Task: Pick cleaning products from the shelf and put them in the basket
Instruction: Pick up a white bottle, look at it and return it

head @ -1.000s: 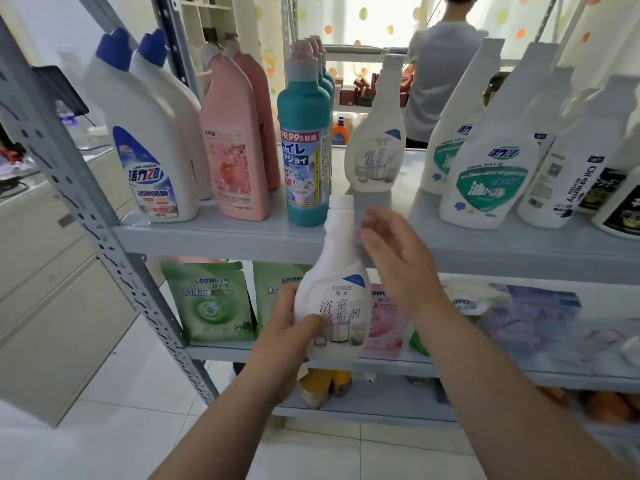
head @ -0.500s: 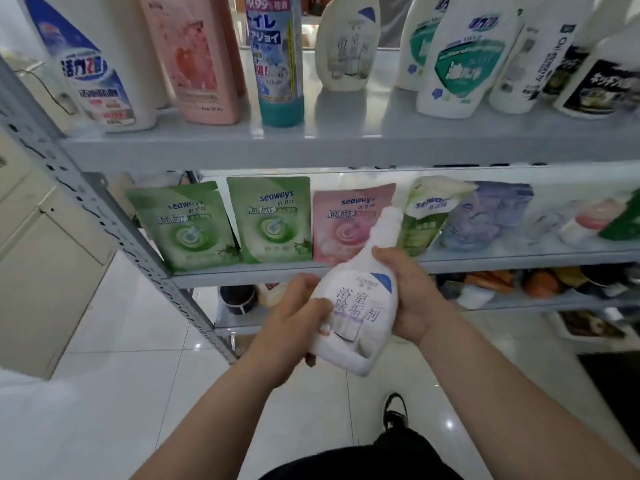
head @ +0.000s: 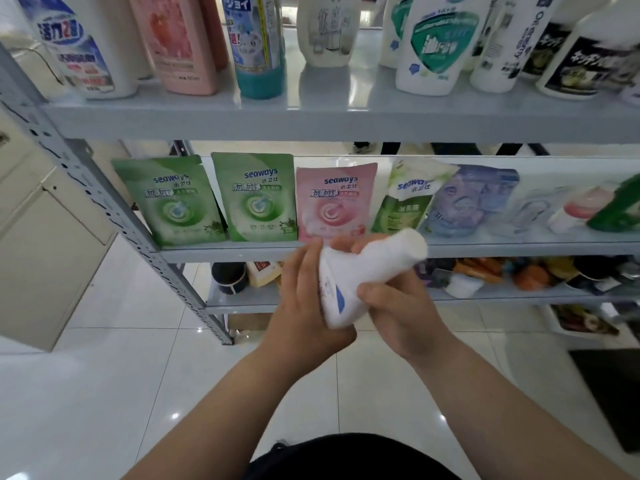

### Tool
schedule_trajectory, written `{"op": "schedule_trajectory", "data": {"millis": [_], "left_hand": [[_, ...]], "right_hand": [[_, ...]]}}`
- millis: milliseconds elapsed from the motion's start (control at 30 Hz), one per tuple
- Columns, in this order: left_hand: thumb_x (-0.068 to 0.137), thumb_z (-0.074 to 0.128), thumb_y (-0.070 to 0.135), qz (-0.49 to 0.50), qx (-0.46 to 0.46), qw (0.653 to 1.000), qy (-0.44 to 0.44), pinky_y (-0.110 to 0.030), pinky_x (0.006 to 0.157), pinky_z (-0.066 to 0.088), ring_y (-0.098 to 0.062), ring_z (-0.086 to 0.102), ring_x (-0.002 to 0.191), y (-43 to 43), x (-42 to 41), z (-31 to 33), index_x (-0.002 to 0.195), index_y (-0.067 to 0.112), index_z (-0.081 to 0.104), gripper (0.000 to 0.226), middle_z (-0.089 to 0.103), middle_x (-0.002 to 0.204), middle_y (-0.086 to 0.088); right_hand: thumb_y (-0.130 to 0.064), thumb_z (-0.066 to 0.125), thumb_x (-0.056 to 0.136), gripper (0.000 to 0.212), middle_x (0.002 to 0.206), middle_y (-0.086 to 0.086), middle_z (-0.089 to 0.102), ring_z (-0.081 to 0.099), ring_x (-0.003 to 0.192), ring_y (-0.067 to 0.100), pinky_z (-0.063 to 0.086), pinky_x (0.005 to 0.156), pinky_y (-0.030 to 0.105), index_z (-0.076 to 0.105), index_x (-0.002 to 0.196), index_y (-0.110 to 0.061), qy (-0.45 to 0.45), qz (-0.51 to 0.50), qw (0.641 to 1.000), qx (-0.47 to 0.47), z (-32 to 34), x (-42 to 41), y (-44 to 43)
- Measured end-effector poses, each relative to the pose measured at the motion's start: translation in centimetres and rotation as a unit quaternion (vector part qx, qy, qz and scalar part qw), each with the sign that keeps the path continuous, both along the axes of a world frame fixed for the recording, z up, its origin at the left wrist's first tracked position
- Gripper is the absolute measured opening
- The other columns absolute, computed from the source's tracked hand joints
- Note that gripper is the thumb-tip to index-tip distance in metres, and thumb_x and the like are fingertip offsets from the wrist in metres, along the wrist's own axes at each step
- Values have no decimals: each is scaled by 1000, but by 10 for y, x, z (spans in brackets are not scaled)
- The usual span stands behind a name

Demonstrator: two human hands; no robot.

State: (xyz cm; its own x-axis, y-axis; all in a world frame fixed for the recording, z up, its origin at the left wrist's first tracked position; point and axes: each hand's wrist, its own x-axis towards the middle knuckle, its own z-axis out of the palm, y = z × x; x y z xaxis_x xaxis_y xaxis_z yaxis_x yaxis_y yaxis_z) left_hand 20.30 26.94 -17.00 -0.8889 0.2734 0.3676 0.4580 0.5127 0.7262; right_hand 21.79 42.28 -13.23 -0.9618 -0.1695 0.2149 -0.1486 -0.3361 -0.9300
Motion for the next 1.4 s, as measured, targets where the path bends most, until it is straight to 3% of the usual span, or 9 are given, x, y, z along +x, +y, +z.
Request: {"op": "schedule_trajectory", "data": {"millis": [167,300,400,533,633,867,1000,1200,1400], "left_hand": [[70,69,42,-56,97,969,-222,-23,85,57,1,59,115,25,24,2,128,53,50,63,57,123,27],[80,60,41,-14,182,928,-324,-10,65,51,7,66,89,68,49,7,104,65,60,34,69,101,27],[77,55,37,50,281,843,-457,-31,51,54,-16,73,74,102,64,14,91,52,71,26,76,93,2],[100,48,39,77,358,741,-563,-19,34,32,-19,55,42,128,84,21,98,15,62,27,67,67,-7],[103,46,40,35,406,681,-608,-17,32,31,-23,54,54,140,99,21,101,12,61,32,60,70,-7],[99,49,51,67,350,768,-533,-39,67,57,-31,75,95,149,123,7,130,17,62,48,77,110,-10],[75,65,65,117,278,862,-408,-49,72,58,-35,74,95,137,133,-3,112,35,69,48,76,106,-9],[75,67,55,192,466,686,-525,-38,74,50,-24,72,78,129,133,-14,83,24,85,37,78,96,-7],[99,54,47,137,435,719,-524,-41,75,55,-24,75,78,103,113,-11,104,21,77,36,79,102,-9]], "right_hand": [[-45,80,74,37,111,-9,74,69,105,8,57,82,25,68,108,-49,-102,-98,987,74,-6,2,60],[-64,75,69,34,103,-15,76,72,93,2,55,73,23,72,99,-49,-181,-144,966,116,-12,12,92],[-58,74,78,33,103,-1,80,77,94,17,61,68,33,80,100,-35,-295,-127,947,-2,-16,22,110],[-52,61,91,41,114,9,74,71,107,27,60,85,43,80,109,-20,-347,6,920,-182,-28,40,134],[-47,70,83,44,127,14,68,64,125,31,56,97,46,77,114,-17,-331,43,910,-245,-34,52,142],[-38,78,79,41,95,3,74,71,90,18,59,77,35,65,112,-17,-269,-59,958,-82,-43,58,159],[-49,87,59,55,86,-5,74,75,83,17,59,70,33,66,106,-31,-235,-106,966,10,-49,66,158],[-36,72,86,18,107,2,77,77,93,18,60,71,28,78,103,-39,-242,-45,969,-26,-42,78,149],[-32,67,94,24,112,-5,77,75,98,14,61,73,29,74,112,-45,-242,-81,967,12,-29,74,121]]}}
